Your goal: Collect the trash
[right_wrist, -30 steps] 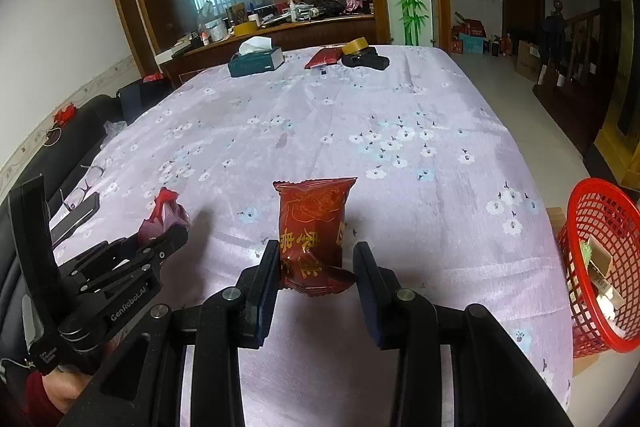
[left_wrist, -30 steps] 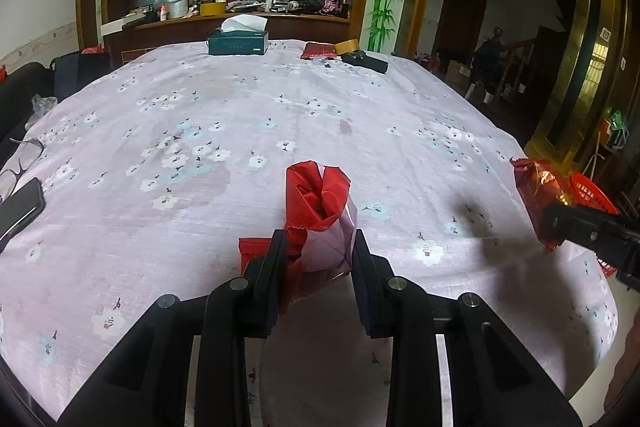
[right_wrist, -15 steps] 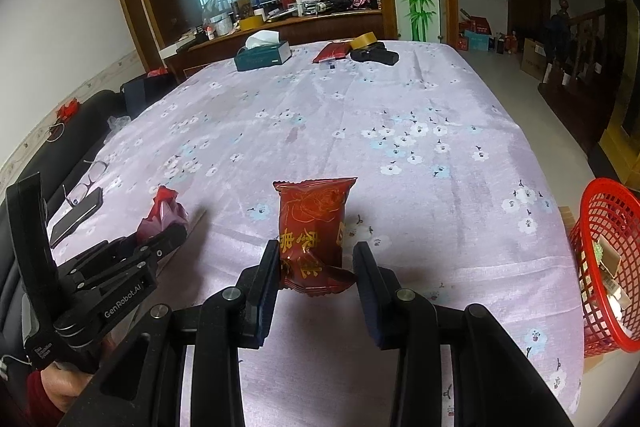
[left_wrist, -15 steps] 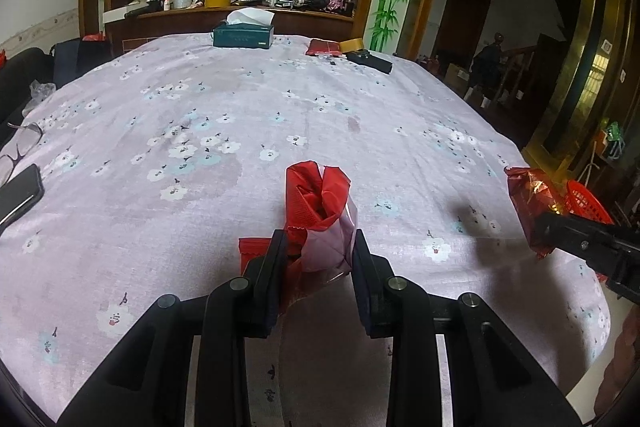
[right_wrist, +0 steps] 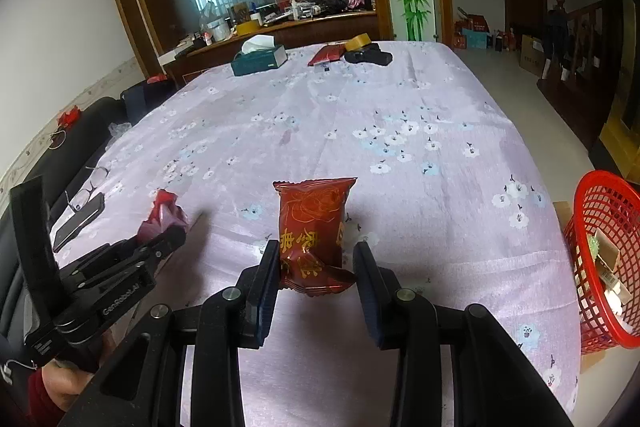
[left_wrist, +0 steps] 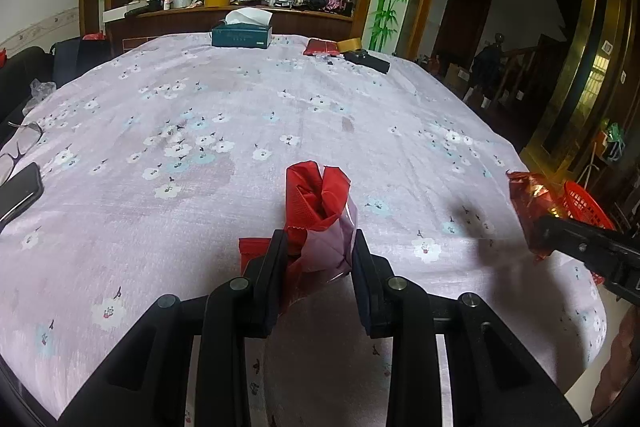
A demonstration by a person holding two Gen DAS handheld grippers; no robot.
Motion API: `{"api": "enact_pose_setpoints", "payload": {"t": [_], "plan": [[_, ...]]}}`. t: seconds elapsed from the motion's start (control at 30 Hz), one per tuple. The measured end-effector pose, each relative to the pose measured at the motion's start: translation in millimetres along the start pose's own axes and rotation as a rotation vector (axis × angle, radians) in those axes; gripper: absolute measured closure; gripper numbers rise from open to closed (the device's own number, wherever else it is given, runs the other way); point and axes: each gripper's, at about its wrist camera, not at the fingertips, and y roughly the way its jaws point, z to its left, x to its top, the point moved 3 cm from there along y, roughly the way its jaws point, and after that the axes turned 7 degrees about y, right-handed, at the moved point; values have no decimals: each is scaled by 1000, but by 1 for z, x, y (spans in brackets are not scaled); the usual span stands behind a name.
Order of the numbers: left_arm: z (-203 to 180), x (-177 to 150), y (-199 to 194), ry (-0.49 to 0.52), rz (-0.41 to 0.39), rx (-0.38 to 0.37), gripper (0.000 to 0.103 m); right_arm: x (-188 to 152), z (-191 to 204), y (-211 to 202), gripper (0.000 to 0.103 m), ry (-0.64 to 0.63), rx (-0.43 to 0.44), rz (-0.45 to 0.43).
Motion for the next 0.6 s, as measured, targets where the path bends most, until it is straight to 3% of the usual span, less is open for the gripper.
{"api": "enact_pose_setpoints", "payload": {"t": [0.6], "plan": [[-6,6,-13,10,-18,-13,74,1,6,-3,63,-6,-1,-9]]}}
